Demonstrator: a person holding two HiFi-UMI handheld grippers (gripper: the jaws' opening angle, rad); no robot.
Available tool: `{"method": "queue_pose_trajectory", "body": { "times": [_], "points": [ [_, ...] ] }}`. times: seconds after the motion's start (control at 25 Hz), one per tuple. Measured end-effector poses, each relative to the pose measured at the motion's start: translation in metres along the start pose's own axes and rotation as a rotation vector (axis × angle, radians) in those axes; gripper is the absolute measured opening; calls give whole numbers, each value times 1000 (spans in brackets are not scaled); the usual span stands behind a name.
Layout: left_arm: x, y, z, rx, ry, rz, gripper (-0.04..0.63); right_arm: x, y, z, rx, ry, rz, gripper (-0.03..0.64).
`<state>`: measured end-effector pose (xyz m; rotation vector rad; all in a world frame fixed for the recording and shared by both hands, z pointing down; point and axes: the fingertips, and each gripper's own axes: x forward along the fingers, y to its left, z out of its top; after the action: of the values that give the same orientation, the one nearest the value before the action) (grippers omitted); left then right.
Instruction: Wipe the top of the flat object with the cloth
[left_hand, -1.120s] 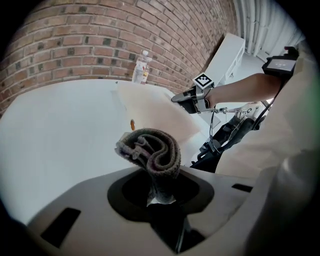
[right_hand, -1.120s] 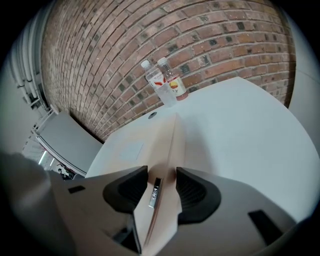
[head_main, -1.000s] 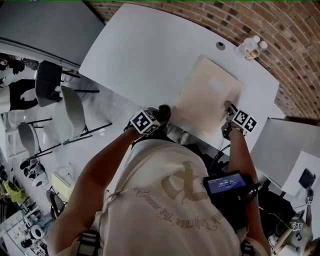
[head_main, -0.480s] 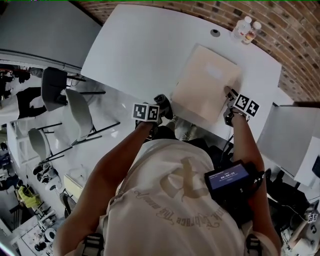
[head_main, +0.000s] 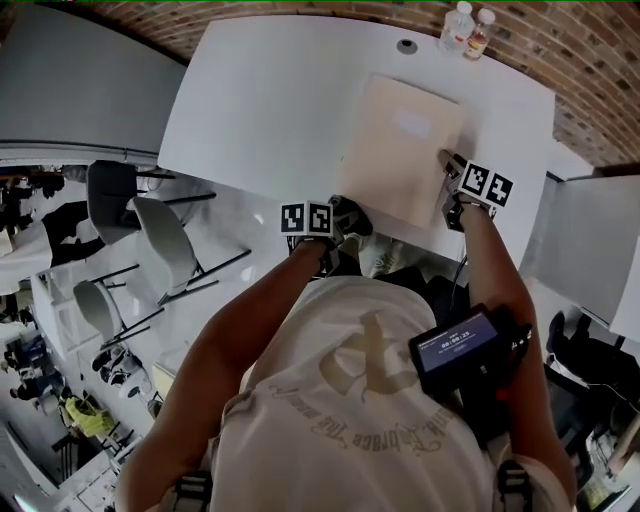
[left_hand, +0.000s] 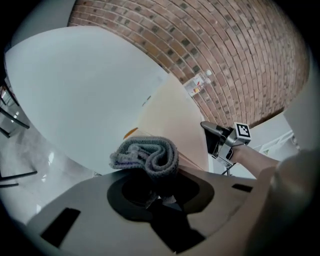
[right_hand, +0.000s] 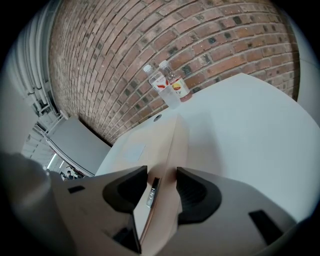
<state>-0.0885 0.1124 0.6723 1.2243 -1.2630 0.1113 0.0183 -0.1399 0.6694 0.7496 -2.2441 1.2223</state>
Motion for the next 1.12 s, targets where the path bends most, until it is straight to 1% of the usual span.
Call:
{"method": "queue_pose_trajectory", "body": {
  "times": [0.16,0.36,0.6,0.72,0.88,1.12],
  "points": [
    [12,-14,-8,25,50,-21,106,0,3,1,0,-2,9,193],
    [29,-35,-23,40,104,-69,106,-2,3,0,1,-8,17,193],
    [54,-78,-50,126,204,-152,106,0,3,1,2,-21,24,193],
    [66,-98,-63,154,242,-184,106,-2,3,0,22,-27,34,196],
    [80,-117,-76,198,284,-212,106,-2,2,1,43,-40,45,199],
    [93,-135,-92,318,358,-228,106,-1,3,0,43,-47,63,202]
  ]
}}
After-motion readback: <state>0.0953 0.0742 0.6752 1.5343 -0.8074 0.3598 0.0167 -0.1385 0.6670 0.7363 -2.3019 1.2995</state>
